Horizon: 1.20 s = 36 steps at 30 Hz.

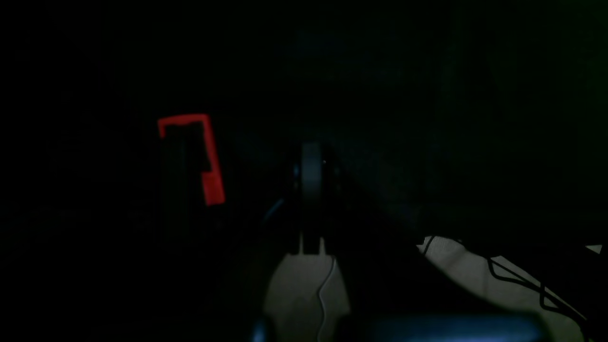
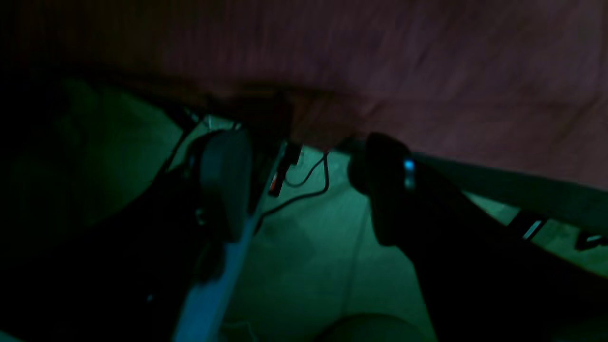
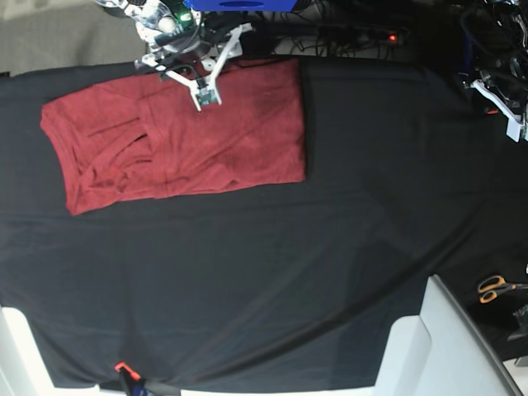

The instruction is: Fold the T-shirt properly

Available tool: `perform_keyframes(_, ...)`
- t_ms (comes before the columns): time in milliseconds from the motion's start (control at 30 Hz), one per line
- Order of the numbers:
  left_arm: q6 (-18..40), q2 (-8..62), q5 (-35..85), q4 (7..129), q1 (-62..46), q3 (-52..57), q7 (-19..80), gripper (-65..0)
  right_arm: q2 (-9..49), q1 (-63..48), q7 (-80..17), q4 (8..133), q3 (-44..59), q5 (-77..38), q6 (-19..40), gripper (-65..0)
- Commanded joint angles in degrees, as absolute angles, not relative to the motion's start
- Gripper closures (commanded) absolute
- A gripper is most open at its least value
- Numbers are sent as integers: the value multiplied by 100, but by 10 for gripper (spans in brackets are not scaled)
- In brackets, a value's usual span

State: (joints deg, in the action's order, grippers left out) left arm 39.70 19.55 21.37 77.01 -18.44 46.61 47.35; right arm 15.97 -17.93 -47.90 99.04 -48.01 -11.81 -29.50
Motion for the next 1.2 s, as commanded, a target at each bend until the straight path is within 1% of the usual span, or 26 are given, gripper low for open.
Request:
perform_keyframes(0, 4000, 2097, 2193, 7767, -1859, 4681, 4673, 0, 1604, -1754, -4708, 9903, -4787, -1138, -2985, -354)
perform_keyframes(133, 4000, 2088, 2193, 7767, -1859, 4681, 4673, 0, 1604, -1754, -4400, 9666, -4787, -1138, -2967, -320)
perform_keyframes(333, 4000, 2088, 2193, 7767, -1859, 4681, 4673, 0, 1604, -1745, -4374, 9604, -4787, -1138, -2958, -314)
perform_keyframes(367, 4000, 2088, 2193, 7767, -1859, 4681, 4673, 0, 1604, -1710, -4374, 9604, -4796, -1138, -2958, -294)
perform_keyframes(400, 4000, 2088, 2193, 7767, -1859, 4681, 4673, 0, 1604, -1692, -4374, 9604, -4796, -1138, -2958, -261)
perform_keyframes(500, 4000, 2088, 2193, 7767, -1859, 4673, 4673, 0, 1596, -1675, -4374, 9604, -4796, -1138, -2958, -135)
perform_keyframes(567, 4000, 2088, 2193, 7767, -1859, 4673, 4673, 0, 1596, -1675, -4382, 9640, -4796, -1138, -2958, -65)
perform_keyframes(667, 4000, 2088, 2193, 7767, -1859, 4673, 4673, 0, 1596, -1675, -4400, 9648, -4796, -1138, -2958, -24)
perform_keyframes(800, 4000, 2088, 2193, 7767, -1859, 4673, 4673, 0, 1596, -1675, -4418, 9684, -4796, -1138, -2976, -20)
perform_keyframes(967, 4000, 2088, 2193, 7767, -1859, 4673, 4673, 0, 1596, -1666, -4840, 10088, -4796, -1130, -2985, -20)
perform_keyframes(1167, 4000, 2079, 2193, 7767, -1859, 4673, 4673, 0, 1596, -1446, -4892, 10070, -4787, -1130, -2985, -20)
